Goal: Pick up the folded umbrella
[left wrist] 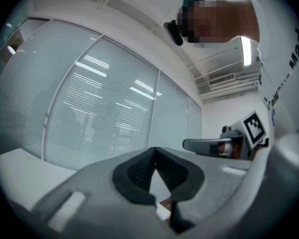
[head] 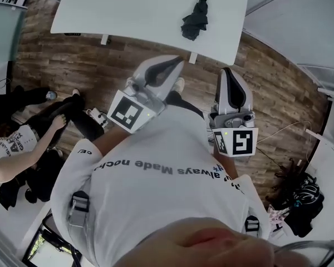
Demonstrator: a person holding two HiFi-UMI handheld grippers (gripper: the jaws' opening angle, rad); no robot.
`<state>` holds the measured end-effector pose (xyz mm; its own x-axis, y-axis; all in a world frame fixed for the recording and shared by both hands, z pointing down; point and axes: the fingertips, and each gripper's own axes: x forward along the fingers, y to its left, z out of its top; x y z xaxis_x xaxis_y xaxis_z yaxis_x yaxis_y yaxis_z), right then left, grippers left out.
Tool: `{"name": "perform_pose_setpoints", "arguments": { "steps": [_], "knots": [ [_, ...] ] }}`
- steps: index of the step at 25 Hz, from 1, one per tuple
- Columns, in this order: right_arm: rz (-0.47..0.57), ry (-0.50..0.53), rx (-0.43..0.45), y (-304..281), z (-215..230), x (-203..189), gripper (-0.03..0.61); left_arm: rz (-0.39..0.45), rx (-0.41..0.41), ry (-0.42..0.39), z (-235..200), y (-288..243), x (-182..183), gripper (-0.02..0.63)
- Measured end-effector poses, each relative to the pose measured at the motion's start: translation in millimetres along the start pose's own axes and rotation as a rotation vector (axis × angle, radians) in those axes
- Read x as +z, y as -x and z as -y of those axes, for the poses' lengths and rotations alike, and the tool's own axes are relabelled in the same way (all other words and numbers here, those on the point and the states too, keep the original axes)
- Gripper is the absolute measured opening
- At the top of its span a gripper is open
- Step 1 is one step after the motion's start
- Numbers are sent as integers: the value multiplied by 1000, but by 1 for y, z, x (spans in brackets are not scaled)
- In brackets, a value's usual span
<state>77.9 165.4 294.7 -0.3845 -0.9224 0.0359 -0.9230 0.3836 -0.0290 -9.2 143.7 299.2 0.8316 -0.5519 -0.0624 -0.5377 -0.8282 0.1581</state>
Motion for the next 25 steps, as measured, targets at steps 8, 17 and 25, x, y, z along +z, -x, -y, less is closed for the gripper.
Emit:
{"name": "perform_pose_setpoints", "arguments": {
  "steps": [8,17,25],
  "knots": [
    [-17,11,43,-66,98,-4,0,17,53,4,-50,-109,-8,0],
    [-26,0,50,-132,135,-10,0,5,53,4,-109,-157,-10,0],
    [-4,18,20,-223,139,4,0,24,20,-17,-190,-177,12,0]
  ]
}}
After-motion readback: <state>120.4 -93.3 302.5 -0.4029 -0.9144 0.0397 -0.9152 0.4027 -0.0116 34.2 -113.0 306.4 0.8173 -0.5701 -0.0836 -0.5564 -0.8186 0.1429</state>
